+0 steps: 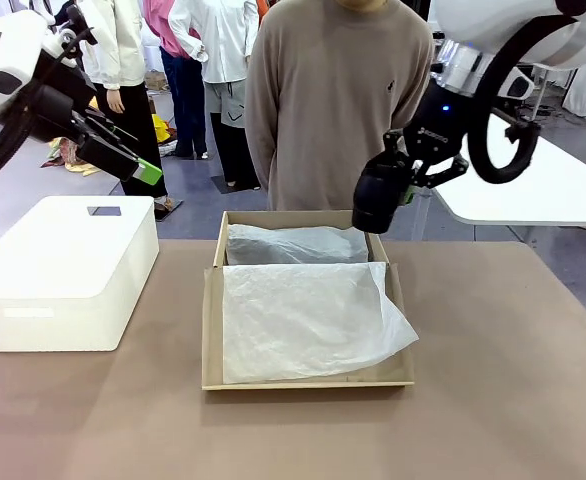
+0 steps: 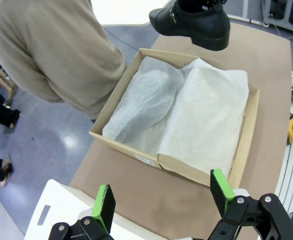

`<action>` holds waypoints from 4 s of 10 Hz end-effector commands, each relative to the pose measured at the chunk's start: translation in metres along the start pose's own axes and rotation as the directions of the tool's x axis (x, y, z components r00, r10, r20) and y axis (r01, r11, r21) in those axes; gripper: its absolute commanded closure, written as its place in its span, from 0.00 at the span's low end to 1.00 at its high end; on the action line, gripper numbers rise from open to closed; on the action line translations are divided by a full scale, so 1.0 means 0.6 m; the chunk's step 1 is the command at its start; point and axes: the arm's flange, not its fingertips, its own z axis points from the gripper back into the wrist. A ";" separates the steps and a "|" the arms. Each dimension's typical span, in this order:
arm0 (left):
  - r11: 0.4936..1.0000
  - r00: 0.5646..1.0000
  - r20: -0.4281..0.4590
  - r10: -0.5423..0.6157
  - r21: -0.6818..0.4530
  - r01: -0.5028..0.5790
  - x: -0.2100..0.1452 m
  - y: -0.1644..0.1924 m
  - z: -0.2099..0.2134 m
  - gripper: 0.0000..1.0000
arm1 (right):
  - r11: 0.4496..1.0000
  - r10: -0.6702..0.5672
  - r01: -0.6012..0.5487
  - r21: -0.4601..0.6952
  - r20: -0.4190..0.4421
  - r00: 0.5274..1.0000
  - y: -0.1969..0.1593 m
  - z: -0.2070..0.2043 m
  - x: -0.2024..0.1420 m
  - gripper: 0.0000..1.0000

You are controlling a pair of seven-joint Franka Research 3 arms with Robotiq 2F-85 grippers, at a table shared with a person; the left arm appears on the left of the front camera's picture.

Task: Pack the shoes into the box.
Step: Place the other shoe of the Shoes into the Shoes Box.

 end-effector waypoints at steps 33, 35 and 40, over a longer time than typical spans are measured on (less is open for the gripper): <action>1.000 1.000 0.007 0.001 -0.008 -0.001 -0.002 0.000 0.001 0.00 | 0.646 -0.756 0.763 0.013 0.147 0.638 0.288 -0.150 -0.169 1.00; 1.000 1.000 0.007 0.001 -0.008 -0.001 -0.002 0.000 0.001 0.00 | 0.606 -0.790 0.794 0.032 0.141 0.597 0.298 -0.162 -0.168 1.00; 1.000 1.000 0.007 0.001 -0.008 -0.001 -0.002 0.000 0.001 0.00 | 0.519 -0.852 0.851 0.078 0.130 0.508 0.324 -0.201 -0.173 1.00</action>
